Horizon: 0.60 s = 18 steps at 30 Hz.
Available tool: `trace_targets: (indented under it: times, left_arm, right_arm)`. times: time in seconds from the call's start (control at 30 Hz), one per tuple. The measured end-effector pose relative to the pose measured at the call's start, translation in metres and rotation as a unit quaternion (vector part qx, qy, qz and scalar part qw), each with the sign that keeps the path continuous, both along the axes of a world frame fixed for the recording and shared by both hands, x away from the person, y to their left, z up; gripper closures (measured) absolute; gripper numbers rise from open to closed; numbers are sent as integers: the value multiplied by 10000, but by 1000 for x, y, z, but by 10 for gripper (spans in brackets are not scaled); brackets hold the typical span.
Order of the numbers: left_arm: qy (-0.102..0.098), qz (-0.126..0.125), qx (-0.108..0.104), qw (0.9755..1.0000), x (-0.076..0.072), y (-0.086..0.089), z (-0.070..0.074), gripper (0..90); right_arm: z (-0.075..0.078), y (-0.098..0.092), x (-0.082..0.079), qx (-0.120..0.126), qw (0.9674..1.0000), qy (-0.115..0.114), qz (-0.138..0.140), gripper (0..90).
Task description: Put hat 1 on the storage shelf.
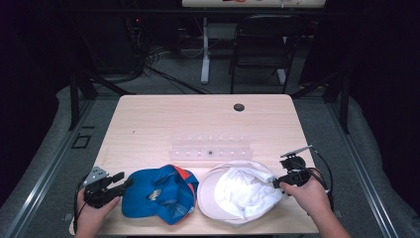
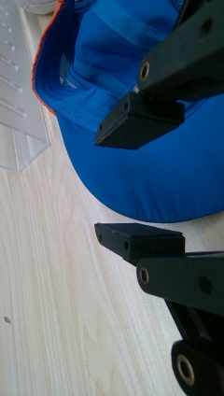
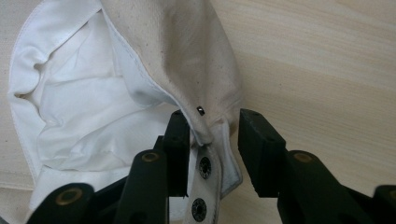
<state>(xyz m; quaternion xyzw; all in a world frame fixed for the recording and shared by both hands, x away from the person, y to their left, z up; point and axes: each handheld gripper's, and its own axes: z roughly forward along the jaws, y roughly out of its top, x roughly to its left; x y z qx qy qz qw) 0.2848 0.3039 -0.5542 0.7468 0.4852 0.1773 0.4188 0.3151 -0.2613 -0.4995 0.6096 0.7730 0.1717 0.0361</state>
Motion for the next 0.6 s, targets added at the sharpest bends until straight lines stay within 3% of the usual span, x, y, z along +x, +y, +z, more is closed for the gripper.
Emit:
trace_targets:
  times: [0.17, 0.2, 0.33, 0.4, 0.43, 0.5, 0.57, 0.6]
  left_arm:
    - [8, -8, 8, 10000, 0, 0, 0, 514]
    - [7, -6, 9, 10000, 0, 0, 0, 514]
    - [-42, 25, -25, 10000, 0, 0, -1, 514]
    - [-22, 44, -28, 10000, 0, 0, -1, 514]
    - [5, 37, -21, 10000, 0, 1, 0, 514]
    - [6, 36, -23, 10000, 0, 1, 0, 514]
    - [17, 30, -19, 10000, 0, 2, 0, 514]
    - [17, 30, -19, 10000, 0, 2, 0, 514]
  right_arm:
    - [0, 4, 1, 6, 10000, 2, -83, 727]
    - [2, 4, 2, -67, 9999, 93, 13, 735]
    - [5, 6, 2, -139, 9999, 95, 12, 743]
    - [6, 8, 2, -115, 9999, 56, -94, 748]
    - [10, 8, 4, -192, 9996, 222, -60, 758]
    - [11, 9, 4, -214, 9994, 255, -94, 761]
    - [16, 12, 6, -220, 9978, 545, -300, 776]
    - [19, 13, 7, -285, 9971, 647, -269, 779]
